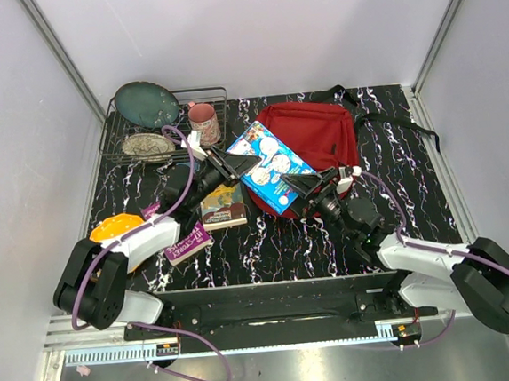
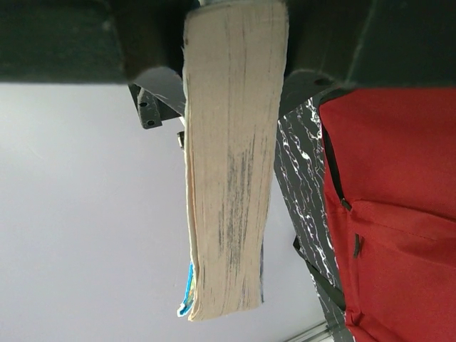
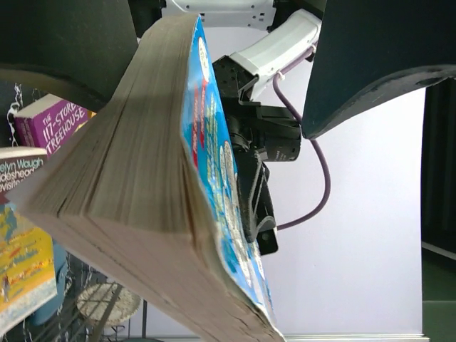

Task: Pack the student bag
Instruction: Pick up the book from the center of the board.

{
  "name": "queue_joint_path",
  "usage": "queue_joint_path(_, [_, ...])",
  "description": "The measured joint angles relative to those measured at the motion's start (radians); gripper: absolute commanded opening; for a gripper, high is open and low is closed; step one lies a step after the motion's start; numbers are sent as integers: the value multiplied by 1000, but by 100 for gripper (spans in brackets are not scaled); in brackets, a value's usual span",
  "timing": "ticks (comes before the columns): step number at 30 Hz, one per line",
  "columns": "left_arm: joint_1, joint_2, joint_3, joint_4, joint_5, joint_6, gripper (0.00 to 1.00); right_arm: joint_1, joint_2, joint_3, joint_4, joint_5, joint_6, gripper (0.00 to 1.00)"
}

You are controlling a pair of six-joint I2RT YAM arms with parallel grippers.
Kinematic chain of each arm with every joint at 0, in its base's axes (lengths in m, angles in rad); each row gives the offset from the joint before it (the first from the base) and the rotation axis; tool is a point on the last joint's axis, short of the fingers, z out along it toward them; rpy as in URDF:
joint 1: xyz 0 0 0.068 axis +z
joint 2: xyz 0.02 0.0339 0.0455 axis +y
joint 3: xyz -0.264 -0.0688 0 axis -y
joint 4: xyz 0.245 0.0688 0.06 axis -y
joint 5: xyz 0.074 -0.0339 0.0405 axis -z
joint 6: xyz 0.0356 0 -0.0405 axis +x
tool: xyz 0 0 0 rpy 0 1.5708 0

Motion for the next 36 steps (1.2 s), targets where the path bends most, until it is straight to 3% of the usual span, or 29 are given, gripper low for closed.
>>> queue_joint_path(4, [0,-22,0,-21,-4,-3,0,5,-36,2,-12,27,-66,65])
queue_joint_path(5, [0,-33,0,-27,-6,-2,0,6,-48,3,-21,29,-81,54])
queue_joint_path(6, [-1,-49,0,-34,-8,0,0,8,-59,4,-29,31,-93,52])
queue_joint_path(11, [-1,-88,0,-40,-9,5,0,11,-116,5,-77,53,-141,55])
queue_joint_path(12, [-1,-88,0,-40,-9,5,0,11,-133,5,-90,61,-152,60])
queue_joint_path(26, [-8,-87,-12,-53,-19,3,0,11,-139,25,-142,71,-248,60])
queue_joint_path(36, [-23,-87,-35,-39,-43,-10,0,11,-121,26,-143,74,-278,33])
